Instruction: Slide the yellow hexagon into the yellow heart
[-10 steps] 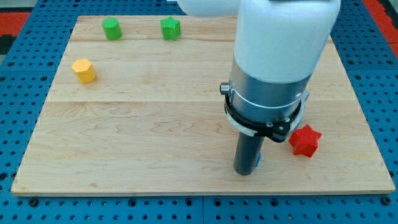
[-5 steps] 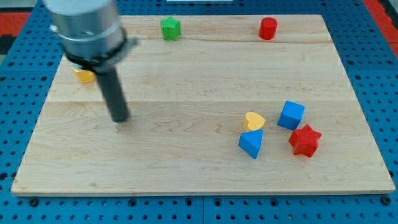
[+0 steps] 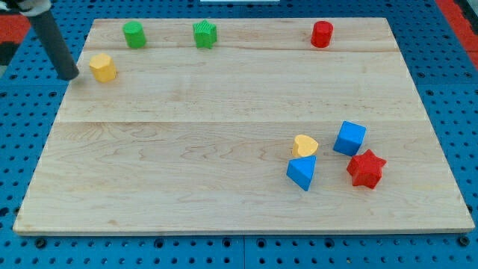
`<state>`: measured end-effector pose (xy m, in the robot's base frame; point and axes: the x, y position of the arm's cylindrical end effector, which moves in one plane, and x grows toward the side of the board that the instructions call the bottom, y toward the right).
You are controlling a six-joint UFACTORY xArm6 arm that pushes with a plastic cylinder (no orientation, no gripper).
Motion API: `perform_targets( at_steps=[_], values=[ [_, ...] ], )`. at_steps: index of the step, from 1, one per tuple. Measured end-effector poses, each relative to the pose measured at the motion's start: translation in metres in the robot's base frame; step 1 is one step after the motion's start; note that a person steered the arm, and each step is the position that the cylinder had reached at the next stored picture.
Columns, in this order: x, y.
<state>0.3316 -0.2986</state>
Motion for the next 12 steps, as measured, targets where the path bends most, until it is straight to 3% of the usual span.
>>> perform_targets(
  at_steps=[1, 2, 3, 4, 6, 7, 9, 10, 12],
  values=[
    [-0.02, 0.045],
    [-0.019, 0.124],
    [-0.002, 0.159],
    [-0.001, 0.109],
    [0.048, 0.195],
    [0.078, 0.199],
    [0.093, 0.277],
    [0.103, 0.293],
    [0.11, 0.229]
  ],
)
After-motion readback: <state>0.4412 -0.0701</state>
